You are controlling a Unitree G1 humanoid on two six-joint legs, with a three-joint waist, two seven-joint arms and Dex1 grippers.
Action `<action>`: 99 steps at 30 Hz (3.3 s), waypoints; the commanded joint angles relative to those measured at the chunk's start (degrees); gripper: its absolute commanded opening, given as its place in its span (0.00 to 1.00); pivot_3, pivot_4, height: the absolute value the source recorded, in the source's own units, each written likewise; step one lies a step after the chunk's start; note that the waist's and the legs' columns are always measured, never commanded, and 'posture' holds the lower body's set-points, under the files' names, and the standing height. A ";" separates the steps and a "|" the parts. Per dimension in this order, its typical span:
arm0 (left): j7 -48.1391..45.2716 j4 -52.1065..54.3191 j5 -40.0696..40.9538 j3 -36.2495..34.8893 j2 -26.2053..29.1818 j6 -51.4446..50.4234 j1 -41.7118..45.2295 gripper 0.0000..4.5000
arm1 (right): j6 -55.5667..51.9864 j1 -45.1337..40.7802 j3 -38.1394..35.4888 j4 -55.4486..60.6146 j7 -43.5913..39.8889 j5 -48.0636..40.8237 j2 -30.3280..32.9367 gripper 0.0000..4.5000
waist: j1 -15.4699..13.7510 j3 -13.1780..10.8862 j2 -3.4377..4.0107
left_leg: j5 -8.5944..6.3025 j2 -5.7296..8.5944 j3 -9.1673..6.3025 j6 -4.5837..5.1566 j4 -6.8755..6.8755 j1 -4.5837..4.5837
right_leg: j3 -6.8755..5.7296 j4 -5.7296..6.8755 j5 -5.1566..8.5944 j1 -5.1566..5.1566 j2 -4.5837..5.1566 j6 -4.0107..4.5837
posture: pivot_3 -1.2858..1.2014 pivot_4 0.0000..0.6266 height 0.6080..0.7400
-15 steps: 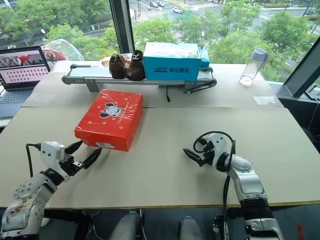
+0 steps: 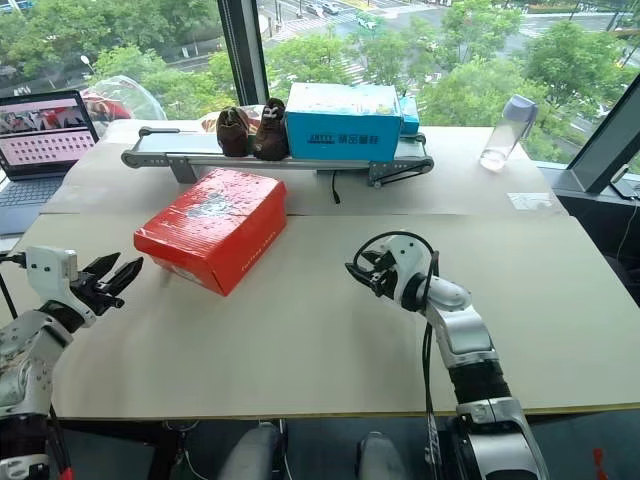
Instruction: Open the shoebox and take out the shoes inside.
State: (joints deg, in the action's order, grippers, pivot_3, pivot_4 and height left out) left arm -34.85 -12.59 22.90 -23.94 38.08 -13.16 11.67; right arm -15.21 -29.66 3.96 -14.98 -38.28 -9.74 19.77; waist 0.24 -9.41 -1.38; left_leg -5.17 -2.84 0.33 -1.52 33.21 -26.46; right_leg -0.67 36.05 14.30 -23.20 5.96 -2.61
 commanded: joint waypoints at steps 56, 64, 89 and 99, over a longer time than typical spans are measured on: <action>1.16 33.41 -5.07 21.55 -19.66 -16.06 -6.16 0.01 | -29.67 9.71 6.36 32.57 -13.83 0.79 12.44 0.02 | 0.46 -0.02 0.01 | 0.35 -0.16 -0.08 -0.37 -0.15 -0.11 | 0.22 0.18 0.01 0.01 -0.28 0.25 | 0.52 0.24 1.00; 5.18 39.90 -3.68 20.94 -19.05 -20.64 -10.41 0.01 | -29.07 11.48 4.21 29.77 -12.20 0.56 16.27 0.02 | 0.01 -0.02 -0.01 | 0.30 -0.14 -0.07 -0.38 0.11 0.06 | 0.17 0.04 0.00 0.06 -0.20 0.24 | 0.52 0.24 1.00; -33.90 23.68 15.60 7.32 17.94 -22.52 8.43 0.77 | -11.89 6.61 -3.18 15.09 -20.83 -4.42 26.81 0.00 | -0.77 -0.08 -0.04 | 0.20 -0.13 0.20 -0.19 0.11 -0.57 | 0.13 0.05 0.04 -0.35 -0.05 0.12 | 0.52 0.24 1.00; -37.47 28.64 22.95 9.17 29.34 -33.52 20.60 0.99 | -10.40 2.86 2.64 12.07 -21.71 -3.40 18.90 0.00 | -0.59 -0.18 -0.02 | 0.18 -0.17 0.22 -0.16 0.49 -0.61 | 0.16 0.05 -0.01 -0.20 -0.10 0.06 | 0.52 0.24 1.00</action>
State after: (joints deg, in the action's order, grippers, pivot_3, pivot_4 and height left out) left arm -72.52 14.50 46.27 -14.75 66.14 -47.68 29.89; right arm -27.37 -24.99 6.24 -3.44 -59.18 -12.53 39.60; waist -0.35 -9.59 -1.40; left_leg -4.99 -3.06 0.55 -1.67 33.71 -27.06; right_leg -0.51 36.11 14.29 -23.39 5.79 -2.53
